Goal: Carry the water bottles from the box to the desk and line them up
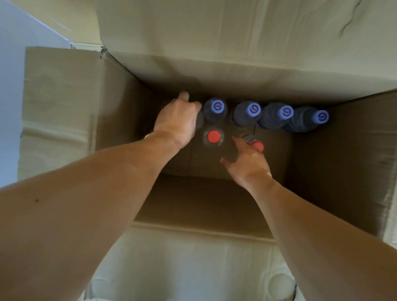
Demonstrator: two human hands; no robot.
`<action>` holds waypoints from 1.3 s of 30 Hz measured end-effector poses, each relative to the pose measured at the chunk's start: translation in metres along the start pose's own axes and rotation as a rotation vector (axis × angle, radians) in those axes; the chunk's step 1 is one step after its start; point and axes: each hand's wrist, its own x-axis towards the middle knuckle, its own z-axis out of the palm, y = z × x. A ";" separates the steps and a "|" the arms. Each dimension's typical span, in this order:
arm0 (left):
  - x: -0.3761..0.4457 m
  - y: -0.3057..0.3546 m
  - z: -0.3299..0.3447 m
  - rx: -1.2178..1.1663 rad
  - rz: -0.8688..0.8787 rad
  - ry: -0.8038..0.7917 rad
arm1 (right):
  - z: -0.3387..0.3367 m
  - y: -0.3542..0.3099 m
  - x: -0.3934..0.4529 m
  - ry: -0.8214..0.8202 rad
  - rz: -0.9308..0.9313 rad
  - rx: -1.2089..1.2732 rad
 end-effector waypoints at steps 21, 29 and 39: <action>0.019 -0.017 0.035 -0.278 0.015 -0.009 | 0.045 0.015 0.056 0.154 -0.153 0.182; -0.018 -0.010 -0.043 -0.660 -0.048 -0.253 | -0.015 0.027 -0.020 -0.012 -0.141 0.665; -0.072 0.040 -0.131 -1.299 -0.303 -0.406 | -0.108 0.011 -0.098 -0.234 -0.035 1.138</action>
